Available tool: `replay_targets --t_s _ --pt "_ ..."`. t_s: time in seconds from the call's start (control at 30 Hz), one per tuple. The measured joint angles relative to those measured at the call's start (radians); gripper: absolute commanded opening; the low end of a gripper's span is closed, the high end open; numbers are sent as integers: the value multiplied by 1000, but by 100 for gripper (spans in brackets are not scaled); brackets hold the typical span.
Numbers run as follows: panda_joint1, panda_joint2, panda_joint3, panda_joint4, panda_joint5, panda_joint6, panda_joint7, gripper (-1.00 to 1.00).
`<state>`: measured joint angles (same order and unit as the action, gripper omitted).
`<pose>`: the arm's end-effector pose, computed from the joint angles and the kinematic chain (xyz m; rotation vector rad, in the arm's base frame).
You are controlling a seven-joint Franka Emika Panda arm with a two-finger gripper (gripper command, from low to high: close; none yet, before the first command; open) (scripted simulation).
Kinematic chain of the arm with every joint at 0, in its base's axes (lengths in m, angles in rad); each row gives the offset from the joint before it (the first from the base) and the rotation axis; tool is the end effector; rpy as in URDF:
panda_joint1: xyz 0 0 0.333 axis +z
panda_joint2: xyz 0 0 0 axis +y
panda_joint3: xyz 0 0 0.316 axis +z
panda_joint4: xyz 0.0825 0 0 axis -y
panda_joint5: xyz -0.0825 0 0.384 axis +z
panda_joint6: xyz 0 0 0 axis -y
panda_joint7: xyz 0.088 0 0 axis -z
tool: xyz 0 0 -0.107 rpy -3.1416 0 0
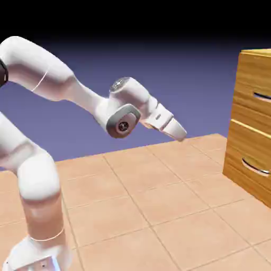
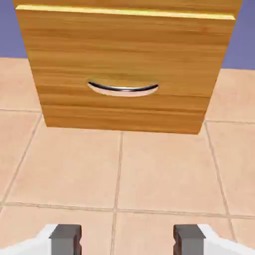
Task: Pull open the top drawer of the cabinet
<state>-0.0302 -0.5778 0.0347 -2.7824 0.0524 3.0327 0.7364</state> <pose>0.3931 -0.0017 0.4742 -2.4351 0.9993 -1.0747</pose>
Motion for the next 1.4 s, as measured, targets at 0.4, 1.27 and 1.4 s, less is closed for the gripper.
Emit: replay_targets --t_s 0.4,1.27,1.4 --pt "-420 -78 345 274 522 -43 -46 0" --pt "-1329 -247 1092 868 1653 -136 -146 0" --pt "-1469 -273 1207 960 1827 -150 -161 0"
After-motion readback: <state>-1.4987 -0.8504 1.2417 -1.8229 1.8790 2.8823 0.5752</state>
